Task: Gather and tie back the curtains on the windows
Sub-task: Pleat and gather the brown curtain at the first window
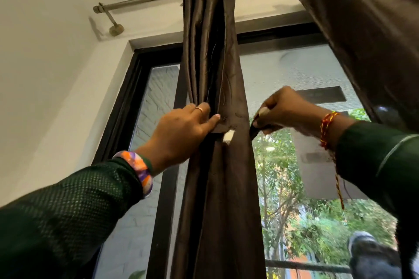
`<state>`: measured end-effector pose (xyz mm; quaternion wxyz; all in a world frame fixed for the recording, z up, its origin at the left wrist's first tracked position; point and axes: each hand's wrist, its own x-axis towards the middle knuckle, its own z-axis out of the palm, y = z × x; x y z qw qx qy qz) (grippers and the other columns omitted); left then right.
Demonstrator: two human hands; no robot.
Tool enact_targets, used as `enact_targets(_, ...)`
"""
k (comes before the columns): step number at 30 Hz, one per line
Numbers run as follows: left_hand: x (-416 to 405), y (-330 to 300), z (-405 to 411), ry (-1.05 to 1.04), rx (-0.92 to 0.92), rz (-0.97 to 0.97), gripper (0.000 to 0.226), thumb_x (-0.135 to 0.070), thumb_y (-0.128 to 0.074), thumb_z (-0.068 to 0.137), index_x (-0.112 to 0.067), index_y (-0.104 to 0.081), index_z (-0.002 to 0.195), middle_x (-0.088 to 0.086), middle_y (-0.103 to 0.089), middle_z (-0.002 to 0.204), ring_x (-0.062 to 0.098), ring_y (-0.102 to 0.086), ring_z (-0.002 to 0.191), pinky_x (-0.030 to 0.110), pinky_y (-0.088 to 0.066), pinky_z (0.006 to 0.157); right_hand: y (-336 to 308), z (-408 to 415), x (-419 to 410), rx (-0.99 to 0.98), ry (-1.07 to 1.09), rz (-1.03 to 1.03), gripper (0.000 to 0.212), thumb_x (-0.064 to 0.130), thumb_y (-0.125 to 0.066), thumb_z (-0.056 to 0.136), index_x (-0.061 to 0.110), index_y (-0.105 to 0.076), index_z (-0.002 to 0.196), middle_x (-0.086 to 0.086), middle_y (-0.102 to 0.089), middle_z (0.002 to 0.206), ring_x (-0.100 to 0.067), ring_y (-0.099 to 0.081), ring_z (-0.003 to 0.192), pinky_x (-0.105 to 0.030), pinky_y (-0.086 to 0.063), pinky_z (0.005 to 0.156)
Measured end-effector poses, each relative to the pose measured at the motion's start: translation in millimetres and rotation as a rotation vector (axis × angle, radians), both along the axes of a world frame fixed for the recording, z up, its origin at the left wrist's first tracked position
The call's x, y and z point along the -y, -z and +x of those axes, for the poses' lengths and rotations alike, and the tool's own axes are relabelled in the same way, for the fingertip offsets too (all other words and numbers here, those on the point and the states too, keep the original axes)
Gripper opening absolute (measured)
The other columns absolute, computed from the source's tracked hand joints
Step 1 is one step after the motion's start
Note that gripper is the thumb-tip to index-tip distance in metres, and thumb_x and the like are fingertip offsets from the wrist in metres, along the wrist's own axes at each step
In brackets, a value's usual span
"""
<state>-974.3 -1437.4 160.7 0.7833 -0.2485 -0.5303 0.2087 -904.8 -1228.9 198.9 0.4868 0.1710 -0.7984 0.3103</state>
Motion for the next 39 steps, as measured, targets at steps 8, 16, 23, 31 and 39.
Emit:
enact_targets(8, -13, -22, 68, -0.089, -0.193, -0.389, 0.052, -0.013, -0.015, 0.101, -0.010, -0.067, 0.109, 0.007, -0.068, 0.111, 0.020, -0.064, 0.070, 0.023, -0.039, 0.046, -20, 71, 51, -0.289, 0.075, 0.213, 0.011, 0.005, -0.075, 0.071, -0.003, -0.070, 0.077, -0.013, -0.065, 0.069, -0.020, -0.063, 0.059, -0.035, -0.060, 0.061)
enact_targets(16, -7, -33, 106, -0.294, -0.134, -0.205, 0.042, -0.003, -0.027, 0.084, -0.007, -0.069, 0.081, 0.010, -0.067, 0.079, 0.027, -0.066, 0.063, 0.023, -0.045, 0.040, -31, 115, 88, -0.272, 0.062, 0.293, 0.019, 0.014, -0.073, 0.076, 0.001, -0.070, 0.090, -0.009, -0.062, 0.076, -0.018, -0.060, 0.070, -0.024, -0.049, 0.051)
enact_targets(23, -2, -38, 136, 0.260, 0.656, 0.412, 0.036, -0.040, -0.057, 0.088, -0.010, -0.066, 0.104, 0.014, -0.063, 0.091, 0.032, -0.061, 0.088, 0.029, -0.038, 0.062, -14, 114, 86, 0.097, 0.038, 0.223, 0.041, 0.042, -0.046, 0.095, 0.005, -0.060, 0.105, -0.011, -0.058, 0.087, -0.023, -0.056, 0.073, -0.029, -0.050, 0.059)
enact_targets(31, 12, -39, 151, 0.270, 0.933, 0.267, 0.018, -0.020, -0.062, 0.083, -0.005, -0.063, 0.093, 0.014, -0.062, 0.086, 0.028, -0.062, 0.083, 0.035, -0.053, 0.075, -12, 108, 83, 0.063, -0.270, 0.038, 0.011, 0.009, -0.059, 0.090, 0.000, -0.062, 0.095, -0.006, -0.056, 0.067, -0.015, -0.055, 0.057, -0.020, -0.052, 0.045)
enact_targets(39, 16, -33, 155, -0.145, 0.038, 0.239, 0.034, -0.016, -0.064, 0.081, -0.002, -0.055, 0.110, 0.018, -0.067, 0.075, 0.036, -0.064, 0.066, 0.030, -0.030, 0.053, -11, 97, 102, 0.199, -0.484, -0.058, 0.012, 0.016, -0.049, 0.095, 0.006, -0.057, 0.093, -0.005, -0.056, 0.075, -0.014, -0.054, 0.061, -0.025, -0.051, 0.055)
